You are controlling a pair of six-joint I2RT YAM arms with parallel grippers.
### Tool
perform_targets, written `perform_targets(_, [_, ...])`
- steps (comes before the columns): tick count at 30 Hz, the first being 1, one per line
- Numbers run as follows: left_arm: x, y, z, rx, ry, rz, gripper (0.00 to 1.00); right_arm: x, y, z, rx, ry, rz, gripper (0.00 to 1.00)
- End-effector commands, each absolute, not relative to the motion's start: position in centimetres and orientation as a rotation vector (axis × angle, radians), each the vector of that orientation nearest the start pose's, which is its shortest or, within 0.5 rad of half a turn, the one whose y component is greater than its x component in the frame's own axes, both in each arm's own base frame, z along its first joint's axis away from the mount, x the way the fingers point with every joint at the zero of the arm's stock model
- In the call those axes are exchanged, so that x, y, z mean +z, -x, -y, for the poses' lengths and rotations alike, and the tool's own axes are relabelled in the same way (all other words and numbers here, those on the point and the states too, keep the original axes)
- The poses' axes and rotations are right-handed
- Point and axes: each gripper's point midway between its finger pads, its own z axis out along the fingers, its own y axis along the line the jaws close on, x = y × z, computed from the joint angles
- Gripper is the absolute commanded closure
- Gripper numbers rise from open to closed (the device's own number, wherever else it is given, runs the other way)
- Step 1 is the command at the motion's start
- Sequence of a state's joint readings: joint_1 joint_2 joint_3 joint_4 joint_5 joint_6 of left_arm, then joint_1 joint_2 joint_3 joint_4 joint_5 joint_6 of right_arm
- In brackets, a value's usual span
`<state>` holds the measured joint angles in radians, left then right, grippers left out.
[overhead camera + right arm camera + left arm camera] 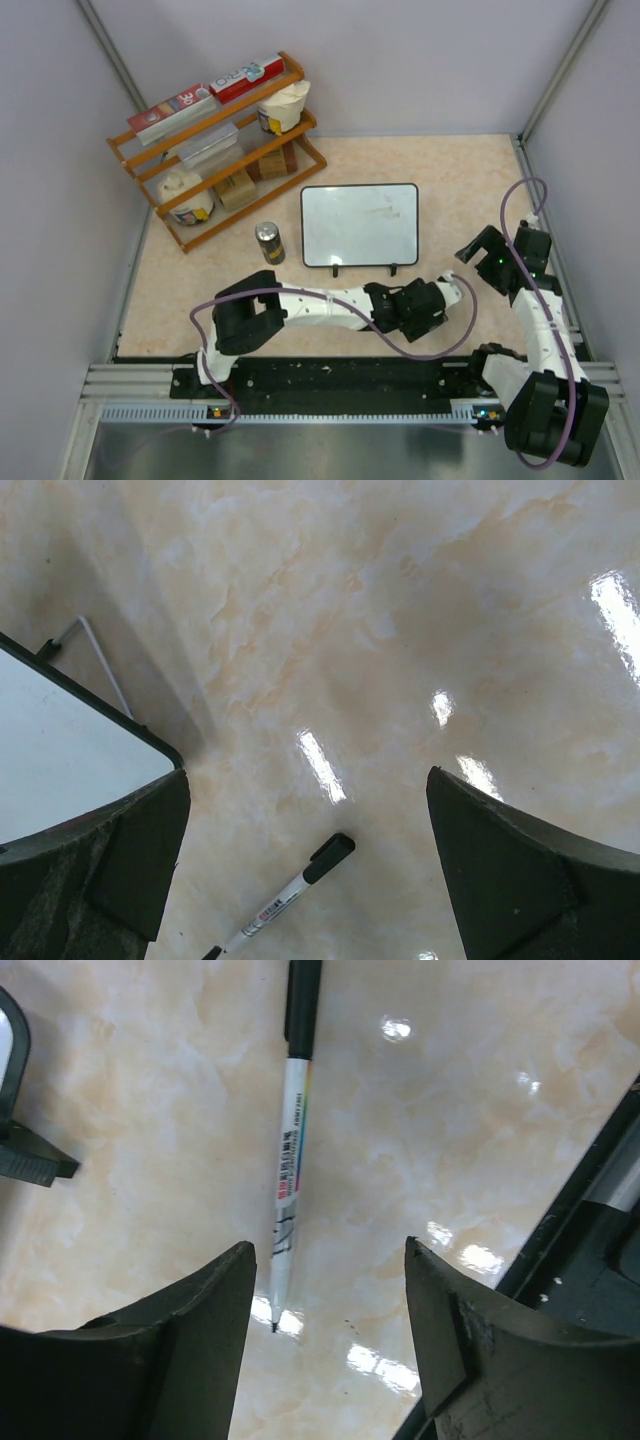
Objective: Write a sentence on the whiteboard
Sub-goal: Pick up the whiteboard marker from the center of the board.
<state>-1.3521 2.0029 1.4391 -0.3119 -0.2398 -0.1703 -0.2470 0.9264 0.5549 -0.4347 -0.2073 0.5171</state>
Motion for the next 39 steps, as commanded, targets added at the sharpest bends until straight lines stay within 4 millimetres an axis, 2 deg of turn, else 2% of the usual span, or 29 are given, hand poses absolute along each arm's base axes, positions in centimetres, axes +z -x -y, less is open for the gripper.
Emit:
perform_targets(1, [6.6, -16.5, 48.0, -0.440, -1.276, -2.073, 0.37, 9.8, -26.6, 1.0, 0.380, -0.774, -2.216, 0.01])
perform_targets(3, [5.7, -17.5, 47.4, -0.433, -1.273, -2.093, 0.38, 9.9, -26.6, 1.0, 0.384, -0.773, -2.217, 0.01])
perform_targets(6, [4.5, -17.7, 46.9, -0.442, -1.283, -2.120, 0.45, 9.8, -26.6, 0.7, 0.403, -0.759, -2.222, 0.01])
perform_targets(8, [3.8, -17.3, 46.9, -0.464, -1.306, -2.131, 0.57, 10.0, -26.7, 0.6, 0.412, -0.753, -2.219, 0.01])
perform_targets(9, [3.3, -17.1, 46.9, -0.471, -1.319, -2.137, 0.58, 10.0, -26.7, 0.5, 0.417, -0.750, -2.218, 0.01])
perform_targets(14, [2.4, -15.7, 46.6, -0.536, -1.346, -2.170, 0.53, 10.3, -26.9, 0.4, 0.427, -0.744, -2.211, 0.01])
perform_targets(18, [3.5, -15.5, 46.4, -0.574, -1.305, -2.159, 0.43, 10.0, -26.8, 0.4, 0.425, -0.747, -2.219, 0.01])
perform_targets(22, [2.8, -15.3, 46.5, -0.575, -1.311, -2.176, 0.42, 9.8, -26.8, 0.3, 0.432, -0.747, -2.225, 0.01])
perform_targets(24, [1.5, -15.3, 46.1, -0.543, -1.325, -2.203, 0.44, 10.0, -26.9, 0.1, 0.450, -0.738, -2.221, 0.01])
perform_targets(27, [0.2, -15.2, 45.7, -0.512, -1.340, -2.236, 0.60, 10.0, -27.0, -0.1, 0.458, -0.725, -2.221, 0.01])
perform_targets(29, [-0.8, -15.1, 44.9, -0.492, -1.349, -2.249, 0.81, 10.3, -27.3, 0.1, 0.447, -0.693, -2.200, 0.01])
perform_targets(30, [-0.9, -15.3, 44.9, -0.501, -1.341, -2.239, 0.87, 10.1, -27.2, 0.1, 0.443, -0.668, -2.202, 0.01])
perform_targets(32, [-1.6, -15.5, 44.0, -0.494, -1.331, -2.276, 1.00, 11.1, -27.6, -0.4, 0.473, -0.603, -2.162, 0.01])
perform_targets(34, [-1.5, -15.6, 43.5, -0.508, -1.309, -2.289, 1.00, 11.4, -27.5, -0.9, 0.505, -0.584, -2.152, 0.01])
perform_targets(35, [-0.1, -15.9, 43.7, -0.536, -1.284, -2.263, 1.00, 11.6, -27.5, -1.0, 0.512, -0.586, -2.153, 0.01])
perform_targets(37, [1.5, -16.1, 43.9, -0.614, -1.242, -2.246, 1.00, 12.2, -27.7, -1.0, 0.519, -0.605, -2.164, 0.01])
perform_targets(38, [3.6, -16.3, 44.1, -0.672, -1.213, -2.216, 1.00, 12.1, -27.7, -1.4, 0.551, -0.600, -2.186, 0.01])
perform_targets(39, [4.7, -16.6, 44.2, -0.704, -1.178, -2.213, 1.00, 12.8, -28.1, -1.6, 0.574, -0.591, -2.180, 0.01])
